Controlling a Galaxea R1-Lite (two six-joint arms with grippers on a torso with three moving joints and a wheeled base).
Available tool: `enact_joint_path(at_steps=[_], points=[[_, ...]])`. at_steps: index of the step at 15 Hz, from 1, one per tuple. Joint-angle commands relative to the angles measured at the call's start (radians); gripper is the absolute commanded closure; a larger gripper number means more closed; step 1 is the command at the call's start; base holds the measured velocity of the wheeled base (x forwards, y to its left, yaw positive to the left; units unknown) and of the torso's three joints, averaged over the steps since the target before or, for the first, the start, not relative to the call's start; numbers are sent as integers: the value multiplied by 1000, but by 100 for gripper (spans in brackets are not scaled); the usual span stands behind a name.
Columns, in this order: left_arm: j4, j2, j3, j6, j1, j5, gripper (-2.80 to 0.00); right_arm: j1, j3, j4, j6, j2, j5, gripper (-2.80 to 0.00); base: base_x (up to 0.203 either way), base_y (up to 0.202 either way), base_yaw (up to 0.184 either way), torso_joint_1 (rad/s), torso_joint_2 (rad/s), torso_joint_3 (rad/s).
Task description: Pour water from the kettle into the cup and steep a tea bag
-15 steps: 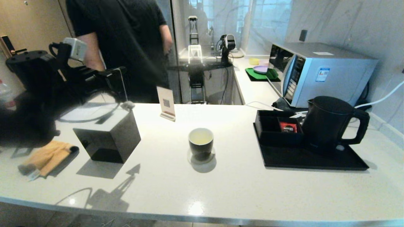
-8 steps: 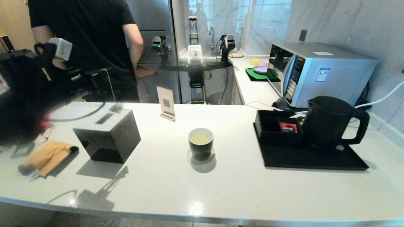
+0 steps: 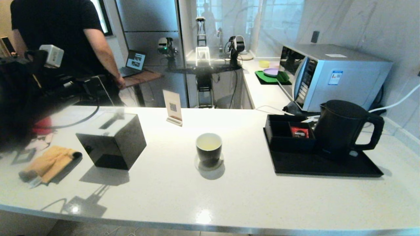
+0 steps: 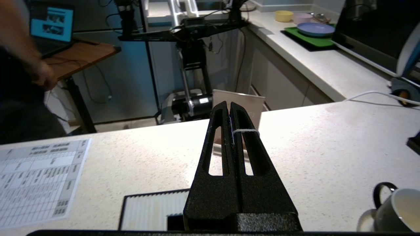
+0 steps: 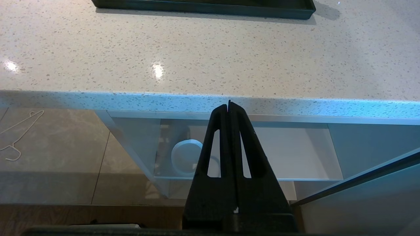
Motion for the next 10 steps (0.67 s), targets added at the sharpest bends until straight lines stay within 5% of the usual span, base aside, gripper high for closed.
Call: enact_joint_path(at_steps=[1, 10], points=[[5, 16, 2, -1, 18, -2, 0, 0, 0, 0, -1, 1, 1, 0, 0, 0, 0, 0, 0, 0], [21, 66, -20, 1, 64, -2, 0, 0, 0, 0, -1, 0, 0, 0, 0, 0, 0, 0, 0, 0]])
